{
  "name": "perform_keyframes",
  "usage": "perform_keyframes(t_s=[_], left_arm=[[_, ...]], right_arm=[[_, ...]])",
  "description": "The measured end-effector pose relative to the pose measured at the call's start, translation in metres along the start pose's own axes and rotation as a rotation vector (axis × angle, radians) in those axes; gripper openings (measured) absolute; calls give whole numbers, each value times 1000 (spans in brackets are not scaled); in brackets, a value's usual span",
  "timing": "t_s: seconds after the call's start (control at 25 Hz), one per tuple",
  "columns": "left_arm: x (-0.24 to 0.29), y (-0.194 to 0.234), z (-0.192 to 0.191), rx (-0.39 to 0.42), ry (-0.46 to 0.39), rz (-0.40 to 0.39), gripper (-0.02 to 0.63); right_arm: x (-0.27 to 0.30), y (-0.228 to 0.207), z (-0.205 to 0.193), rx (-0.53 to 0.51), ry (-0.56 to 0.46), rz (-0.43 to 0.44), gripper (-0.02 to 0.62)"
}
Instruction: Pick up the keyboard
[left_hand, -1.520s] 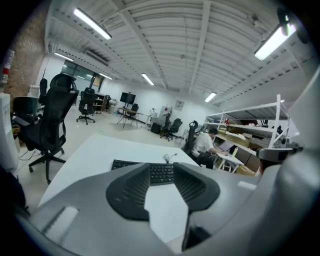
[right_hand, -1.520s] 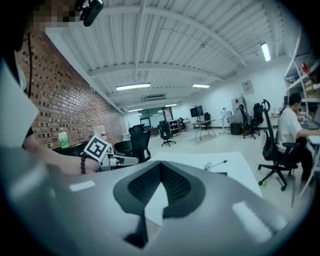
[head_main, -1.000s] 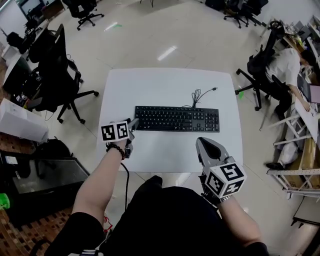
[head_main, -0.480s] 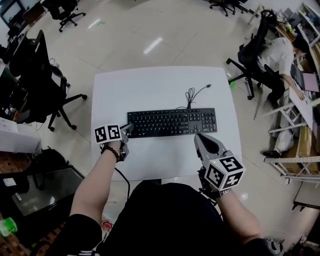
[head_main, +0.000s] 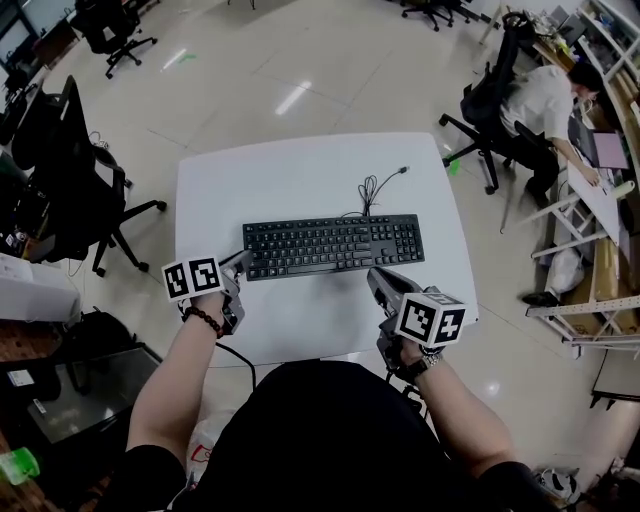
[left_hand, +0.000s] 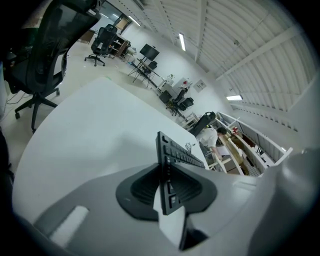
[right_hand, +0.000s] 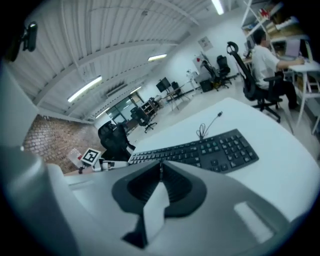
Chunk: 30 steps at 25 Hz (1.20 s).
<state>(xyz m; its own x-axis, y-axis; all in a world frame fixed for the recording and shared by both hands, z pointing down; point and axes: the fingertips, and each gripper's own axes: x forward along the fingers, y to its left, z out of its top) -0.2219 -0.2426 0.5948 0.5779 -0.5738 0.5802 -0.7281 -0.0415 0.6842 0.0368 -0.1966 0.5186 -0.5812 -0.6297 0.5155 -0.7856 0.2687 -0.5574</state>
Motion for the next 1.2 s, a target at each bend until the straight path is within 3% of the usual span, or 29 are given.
perform_keyframes(t_s=[0.32,0.68,0.88,1.2], left_arm=[[-22,-44,10,48,-1,-19,70],[-26,-55,8,62,9,-8,69],[-27,-58,9,61,10,-8,67],[-25,-57,10,59,15,-8,67]], right_arm=[[20,-50,-38,370,17,3,171],[50,-90,-42,705,-126,61,199],[64,-107,-36,795,-200,70,199],[78,-117,-25,835,-267,124,215]])
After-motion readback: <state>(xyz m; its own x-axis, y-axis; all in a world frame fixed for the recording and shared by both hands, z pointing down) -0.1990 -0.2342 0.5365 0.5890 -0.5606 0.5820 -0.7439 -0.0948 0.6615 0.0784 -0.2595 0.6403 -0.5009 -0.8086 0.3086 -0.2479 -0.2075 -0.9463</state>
